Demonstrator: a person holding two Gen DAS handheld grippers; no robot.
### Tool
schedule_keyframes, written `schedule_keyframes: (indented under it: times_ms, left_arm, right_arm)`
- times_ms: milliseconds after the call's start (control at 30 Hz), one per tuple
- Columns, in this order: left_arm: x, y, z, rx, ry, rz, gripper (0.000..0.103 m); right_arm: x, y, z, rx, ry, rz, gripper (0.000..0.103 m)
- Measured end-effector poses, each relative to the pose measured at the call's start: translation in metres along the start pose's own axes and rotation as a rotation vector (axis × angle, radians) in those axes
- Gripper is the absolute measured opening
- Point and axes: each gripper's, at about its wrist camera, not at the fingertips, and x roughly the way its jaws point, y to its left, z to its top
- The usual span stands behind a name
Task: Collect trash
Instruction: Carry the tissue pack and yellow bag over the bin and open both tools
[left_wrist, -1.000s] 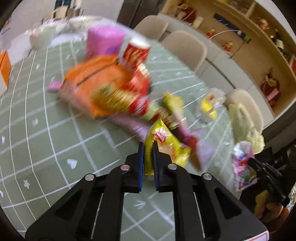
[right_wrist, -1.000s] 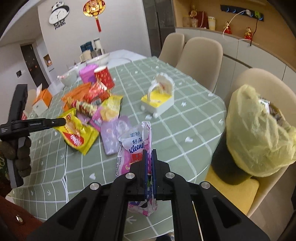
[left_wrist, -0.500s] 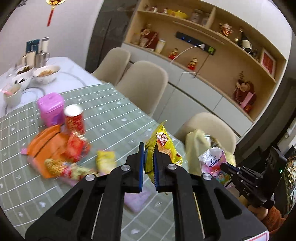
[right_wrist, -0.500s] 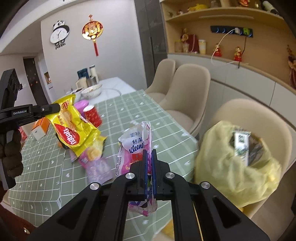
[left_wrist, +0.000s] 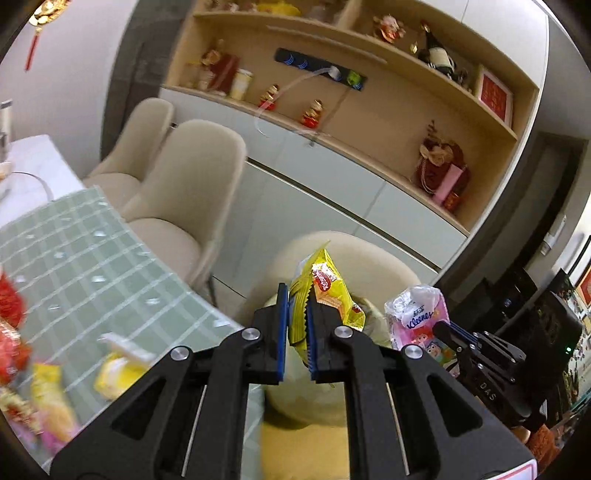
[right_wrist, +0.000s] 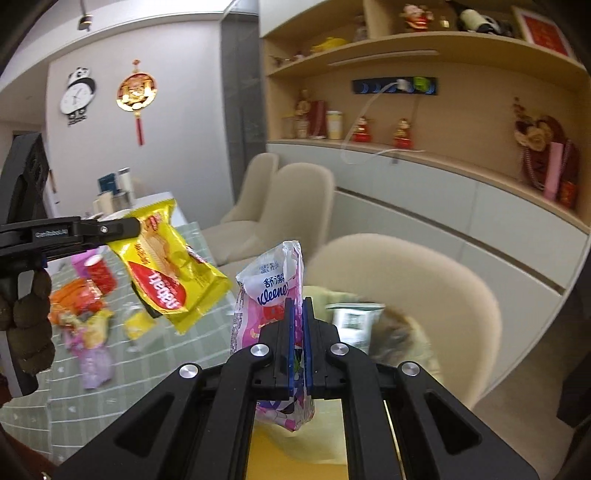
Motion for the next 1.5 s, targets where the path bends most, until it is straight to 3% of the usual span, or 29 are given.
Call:
schedule_keyframes:
  times_ms: [333,567,833,1033,1167,1500]
  left_arm:
    - [0.085,-0.043,0.001,0.021,0.099,-0.004,0.008]
    - [0.115,-0.044,-0.001,-0.001,0.137,-0.012,0.008]
    - [0.157,-0.059,-0.011,0.078,0.219,0.045,0.008]
    - [0.157,-0.065,-0.025,0.108,0.253,0.036,0.008]
    - [0.151,-0.058,-0.021,0.052,0.237,0.022,0.034]
    - [0.1,-0.039,-0.025,0.02,0.177,0.106,0.038]
  right_arm:
    - [0.017,-0.077,-0.002,0.07,-0.002,-0.066,0.006]
    - [0.029,-0.098,-0.003,0.109,-0.003,-0.074,0.006]
    - [0.041,-0.102,-0.009,0.114,0.023,-0.076,0.006]
    - [0.045,-0.103,-0.012,0.12,0.032,-0.067,0.006]
    - [0.05,-0.098,-0.012,0.119,0.04,-0.056,0.006]
    - [0.081,-0.077,-0.009,0.111,0.081,0.003,0.006]
